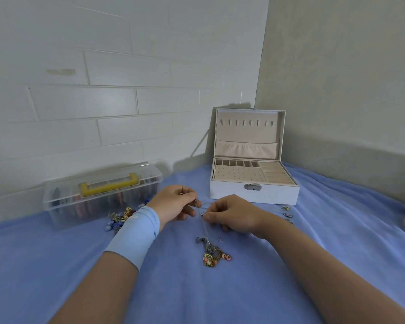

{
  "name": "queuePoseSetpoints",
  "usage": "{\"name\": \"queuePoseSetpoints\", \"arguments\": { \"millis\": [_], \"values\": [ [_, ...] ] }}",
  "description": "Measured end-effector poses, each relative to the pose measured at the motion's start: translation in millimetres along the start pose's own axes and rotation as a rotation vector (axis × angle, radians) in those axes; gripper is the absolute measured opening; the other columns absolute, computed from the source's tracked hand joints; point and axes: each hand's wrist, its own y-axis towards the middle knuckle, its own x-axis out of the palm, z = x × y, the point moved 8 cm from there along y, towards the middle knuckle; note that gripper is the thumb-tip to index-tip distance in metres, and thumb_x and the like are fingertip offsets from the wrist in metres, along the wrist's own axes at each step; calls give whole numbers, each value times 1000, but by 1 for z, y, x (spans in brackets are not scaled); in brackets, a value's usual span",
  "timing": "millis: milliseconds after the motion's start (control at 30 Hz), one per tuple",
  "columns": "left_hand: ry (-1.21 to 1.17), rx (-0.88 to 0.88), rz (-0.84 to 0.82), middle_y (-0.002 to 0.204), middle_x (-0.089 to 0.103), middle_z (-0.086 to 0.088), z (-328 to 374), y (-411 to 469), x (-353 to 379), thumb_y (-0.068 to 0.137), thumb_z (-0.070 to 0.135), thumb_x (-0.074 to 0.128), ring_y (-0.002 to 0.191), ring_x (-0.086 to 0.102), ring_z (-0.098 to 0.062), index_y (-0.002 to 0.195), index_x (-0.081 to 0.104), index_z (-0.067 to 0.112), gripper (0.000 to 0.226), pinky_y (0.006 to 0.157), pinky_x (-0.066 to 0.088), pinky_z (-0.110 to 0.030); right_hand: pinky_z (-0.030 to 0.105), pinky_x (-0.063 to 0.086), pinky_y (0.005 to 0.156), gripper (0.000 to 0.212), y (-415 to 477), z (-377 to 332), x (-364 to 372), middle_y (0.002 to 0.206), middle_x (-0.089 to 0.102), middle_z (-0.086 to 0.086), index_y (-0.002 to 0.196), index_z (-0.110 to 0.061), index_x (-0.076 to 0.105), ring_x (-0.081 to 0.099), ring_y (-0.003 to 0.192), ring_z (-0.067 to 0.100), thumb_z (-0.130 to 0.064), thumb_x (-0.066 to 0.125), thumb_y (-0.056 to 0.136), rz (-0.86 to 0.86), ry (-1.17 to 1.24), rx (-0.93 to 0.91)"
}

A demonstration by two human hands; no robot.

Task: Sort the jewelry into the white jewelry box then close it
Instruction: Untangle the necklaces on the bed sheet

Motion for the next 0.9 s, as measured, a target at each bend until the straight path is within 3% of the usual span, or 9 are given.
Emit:
{"name": "queuePoseSetpoints", "arguments": {
  "millis": [167,233,333,433,533,667,767,900],
  "values": [
    [508,129,71,83,74,5,2,4,-9,96,14,54,59,66,-12,91,63,19,12,59,50,-21,20,41,48,13,3,5,-3,65,64,-2,83,-12,72,49,48,9,-22,75,90,37,14,13],
    [644,145,69,84,72,8,-2,6,-7,96,17,55,69,66,-15,91,61,25,11,69,53,-27,18,41,47,12,3,4,-3,67,65,0,82,-14,70,48,44,6,-21,74,91,45,15,2],
    [865,222,106,104,61,7,5,3,-6,96,21,57,90,59,-15,100,60,32,12,80,45,-29,19,41,48,12,4,4,-4,70,66,4,82,-14,70,48,44,7,-21,73,92,49,18,-7],
    [763,296,27,108,61,10,15,-1,4,95,16,56,80,55,-6,103,61,32,19,77,42,-25,21,41,48,13,4,5,-4,70,67,3,84,-13,70,48,45,9,-22,72,93,48,28,-7],
    [591,216,-137,98,73,8,9,-4,20,91,23,66,63,59,-4,106,66,26,15,68,49,-21,19,38,45,18,5,5,-4,72,68,1,85,-12,70,48,45,11,-27,70,94,59,25,-9],
    [627,235,-131,78,74,9,8,-3,17,89,28,71,52,58,-1,94,73,26,6,55,44,-11,20,33,41,22,3,7,-4,77,72,-3,86,-11,70,52,46,13,-29,64,98,59,28,17],
    [586,245,-111,77,76,10,10,-2,12,88,26,70,53,59,-7,85,75,29,6,60,46,-16,23,38,42,16,1,4,1,91,77,6,91,-14,73,55,50,17,-24,64,98,-26,166,17],
    [505,207,-124,78,75,14,9,-4,7,89,26,69,56,58,-9,86,74,25,6,59,46,-17,23,44,44,16,-1,3,3,81,73,8,107,-5,73,54,50,16,-15,67,95,-68,250,21]
  ]
}}
